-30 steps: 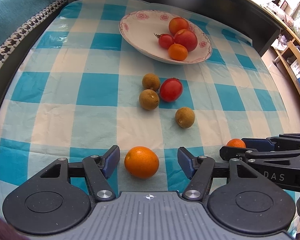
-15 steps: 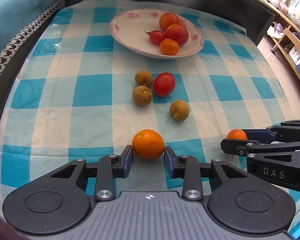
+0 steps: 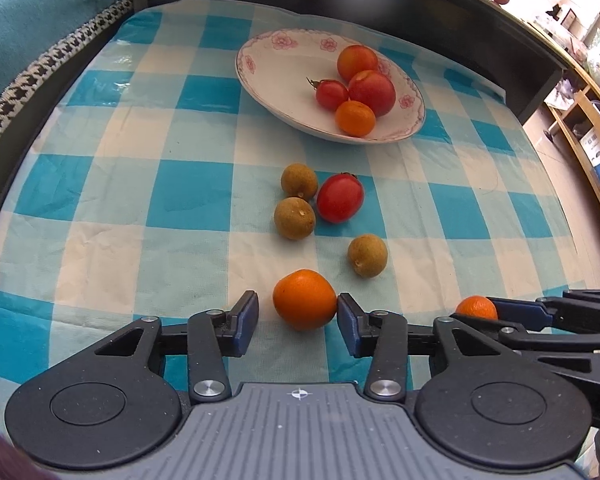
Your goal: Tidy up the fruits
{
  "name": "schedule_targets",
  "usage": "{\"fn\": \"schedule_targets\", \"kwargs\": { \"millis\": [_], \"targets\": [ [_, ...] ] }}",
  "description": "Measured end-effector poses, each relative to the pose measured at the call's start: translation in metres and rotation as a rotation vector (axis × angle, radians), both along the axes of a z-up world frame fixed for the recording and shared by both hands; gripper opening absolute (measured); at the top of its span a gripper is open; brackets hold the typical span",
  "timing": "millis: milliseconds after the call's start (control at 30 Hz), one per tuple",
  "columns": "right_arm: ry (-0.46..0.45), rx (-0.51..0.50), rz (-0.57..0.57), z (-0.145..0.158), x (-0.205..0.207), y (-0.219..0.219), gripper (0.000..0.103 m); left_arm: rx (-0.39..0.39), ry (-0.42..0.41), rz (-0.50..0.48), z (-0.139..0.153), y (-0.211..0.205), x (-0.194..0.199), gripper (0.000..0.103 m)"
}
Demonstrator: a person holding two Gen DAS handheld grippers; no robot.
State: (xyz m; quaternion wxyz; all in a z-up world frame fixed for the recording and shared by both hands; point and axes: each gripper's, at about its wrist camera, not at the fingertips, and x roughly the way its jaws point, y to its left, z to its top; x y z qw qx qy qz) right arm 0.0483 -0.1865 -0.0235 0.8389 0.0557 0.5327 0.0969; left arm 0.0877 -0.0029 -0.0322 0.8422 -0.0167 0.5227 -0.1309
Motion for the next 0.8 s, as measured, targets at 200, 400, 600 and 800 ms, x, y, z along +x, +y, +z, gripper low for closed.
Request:
{"fn": "schedule_targets", "kwargs": {
  "millis": [200, 400, 600, 800],
  "targets": [
    [0.007, 0.009, -0.01, -0.002, 0.002, -0.002, 0.034, -0.016, -0.012, 0.022, -0.001, -0.001, 0.008, 0.061],
    [0.01, 0.009, -0.012, -0.003, 0.004, -0.002, 0.034, -0.007, -0.036, 0.02, -0.003, -0.009, 0.013, 0.06],
    [0.016, 0.012, -0.017, -0.005, 0.004, -0.004, 0.034, -0.009, -0.048, 0.013, -0.003, -0.015, 0.017, 0.06],
    [0.018, 0.013, -0.024, -0.007, 0.007, -0.006, 0.034, 0.008, -0.036, -0.011, -0.002, -0.017, 0.012, 0.041]
  ]
}}
